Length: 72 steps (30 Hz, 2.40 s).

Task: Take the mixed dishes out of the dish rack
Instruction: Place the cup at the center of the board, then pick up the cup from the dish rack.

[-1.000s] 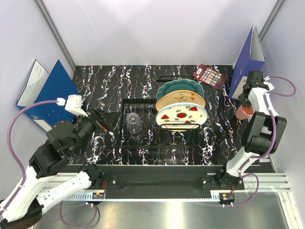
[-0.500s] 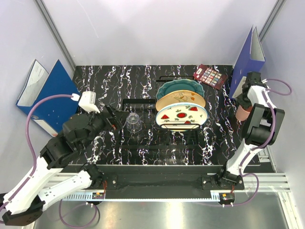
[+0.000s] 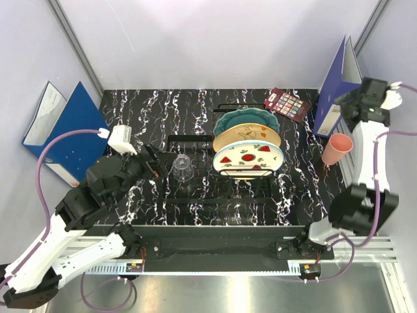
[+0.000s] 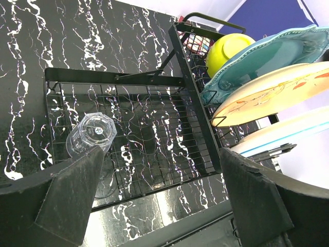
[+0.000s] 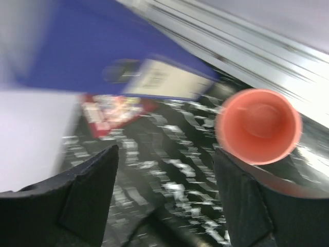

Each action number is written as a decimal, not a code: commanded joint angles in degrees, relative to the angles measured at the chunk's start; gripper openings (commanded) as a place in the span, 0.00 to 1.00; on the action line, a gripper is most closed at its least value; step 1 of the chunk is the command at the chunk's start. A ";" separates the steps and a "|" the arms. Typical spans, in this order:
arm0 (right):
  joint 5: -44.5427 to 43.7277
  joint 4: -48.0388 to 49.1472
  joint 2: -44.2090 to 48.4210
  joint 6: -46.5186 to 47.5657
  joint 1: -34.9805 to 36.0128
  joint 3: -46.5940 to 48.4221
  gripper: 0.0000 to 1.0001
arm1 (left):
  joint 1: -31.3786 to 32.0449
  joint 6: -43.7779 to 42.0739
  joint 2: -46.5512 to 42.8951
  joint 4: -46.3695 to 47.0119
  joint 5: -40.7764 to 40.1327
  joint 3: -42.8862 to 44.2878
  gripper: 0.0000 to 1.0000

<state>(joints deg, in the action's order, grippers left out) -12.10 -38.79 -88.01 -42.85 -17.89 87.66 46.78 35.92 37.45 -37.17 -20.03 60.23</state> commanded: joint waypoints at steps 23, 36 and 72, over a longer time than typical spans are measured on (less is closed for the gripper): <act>32.22 20.51 48.54 1.71 34.85 -19.89 1.00 | -4.06 2.66 28.45 2.36 -9.24 -0.20 0.99; 35.83 17.07 52.94 4.18 34.94 -22.88 1.00 | -8.11 1.26 43.67 9.13 -5.46 1.30 0.99; 46.55 28.41 45.21 -4.26 35.38 -17.88 1.00 | -11.28 -2.79 5.35 13.96 19.68 12.98 0.00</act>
<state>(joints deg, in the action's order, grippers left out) 30.11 -15.68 -40.03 -44.75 16.71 65.36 35.53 33.91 43.22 -29.41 -10.33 70.37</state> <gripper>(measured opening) 0.994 0.682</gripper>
